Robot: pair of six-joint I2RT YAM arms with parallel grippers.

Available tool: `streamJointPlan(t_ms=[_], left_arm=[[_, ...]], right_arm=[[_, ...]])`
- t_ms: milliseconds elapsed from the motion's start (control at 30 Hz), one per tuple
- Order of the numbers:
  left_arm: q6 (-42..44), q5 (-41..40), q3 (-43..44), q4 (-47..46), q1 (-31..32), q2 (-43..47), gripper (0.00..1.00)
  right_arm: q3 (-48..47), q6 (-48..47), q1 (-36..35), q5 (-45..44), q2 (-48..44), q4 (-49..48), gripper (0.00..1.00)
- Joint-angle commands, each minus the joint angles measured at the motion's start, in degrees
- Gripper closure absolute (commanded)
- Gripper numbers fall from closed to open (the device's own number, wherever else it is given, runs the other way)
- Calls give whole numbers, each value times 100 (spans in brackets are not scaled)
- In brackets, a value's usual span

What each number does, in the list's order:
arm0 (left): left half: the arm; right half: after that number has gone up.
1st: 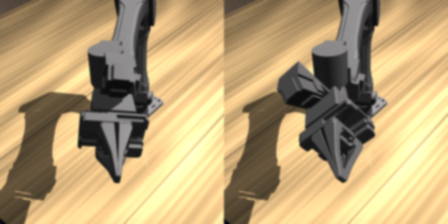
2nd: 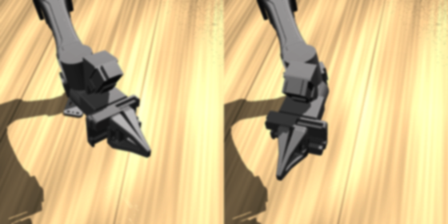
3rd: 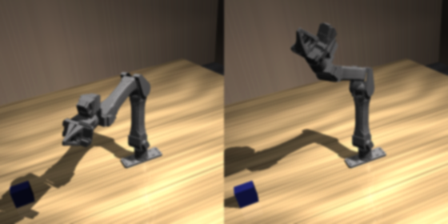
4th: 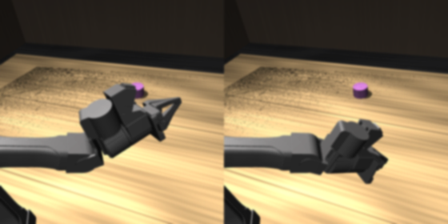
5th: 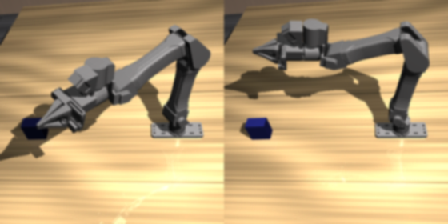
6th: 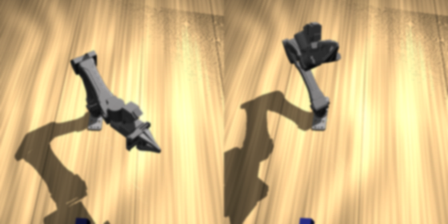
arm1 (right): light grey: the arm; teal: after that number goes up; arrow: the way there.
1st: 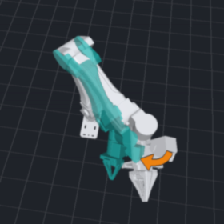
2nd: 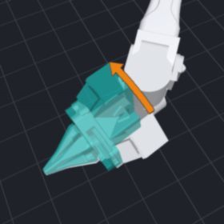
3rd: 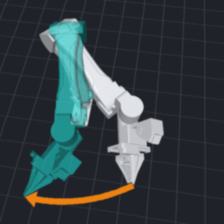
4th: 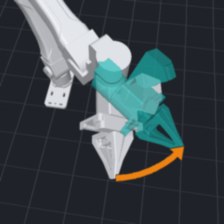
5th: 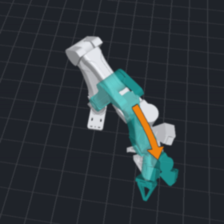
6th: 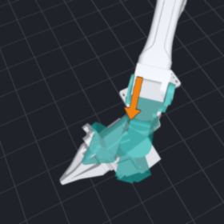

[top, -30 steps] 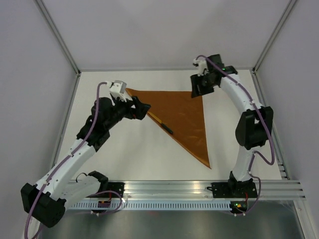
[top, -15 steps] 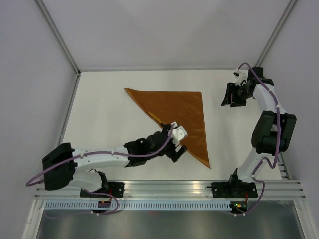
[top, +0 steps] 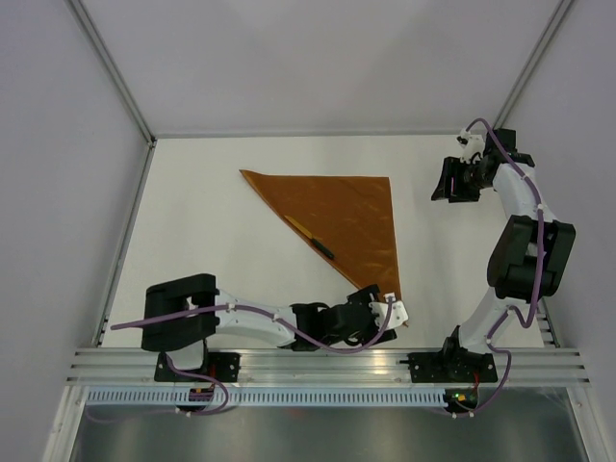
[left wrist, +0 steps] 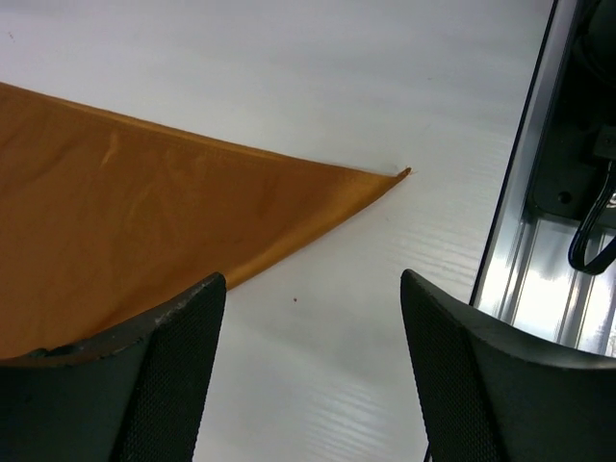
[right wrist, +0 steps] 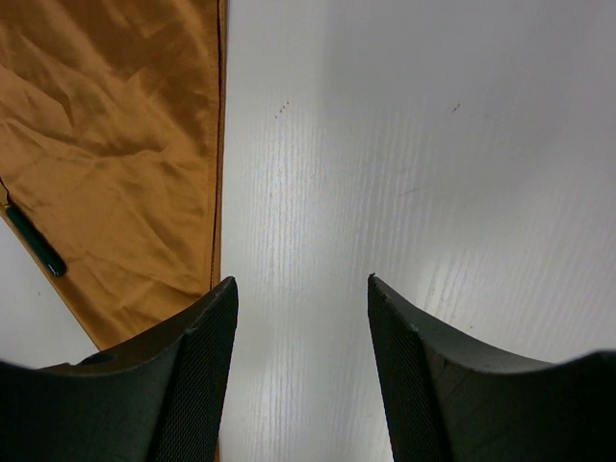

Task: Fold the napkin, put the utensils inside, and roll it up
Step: Fold the napkin at the center of the board.

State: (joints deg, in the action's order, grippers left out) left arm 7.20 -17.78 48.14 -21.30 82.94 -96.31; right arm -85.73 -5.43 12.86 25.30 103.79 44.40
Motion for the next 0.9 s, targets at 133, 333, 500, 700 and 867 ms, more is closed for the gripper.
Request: streamJointPlan(t_ms=[133, 333, 500, 700, 867], left_arm=[[238, -138, 450, -946, 416, -669, 28], [247, -331, 679, -1279, 460, -1153, 36], [343, -410, 960, -1289, 460, -1530, 42], [492, -393, 1180, -1158, 460, -1759, 49], [510, -340, 1277, -1078, 460, -1926, 52]], right_arm=[[4, -142, 15, 168, -113, -160, 38], [-22, -99, 41, 247, -131, -204, 38], [-14, -151, 58, 265, -104, -213, 38], [30, -213, 85, 309, -25, -248, 38], [57, -239, 129, 397, 36, -257, 38]])
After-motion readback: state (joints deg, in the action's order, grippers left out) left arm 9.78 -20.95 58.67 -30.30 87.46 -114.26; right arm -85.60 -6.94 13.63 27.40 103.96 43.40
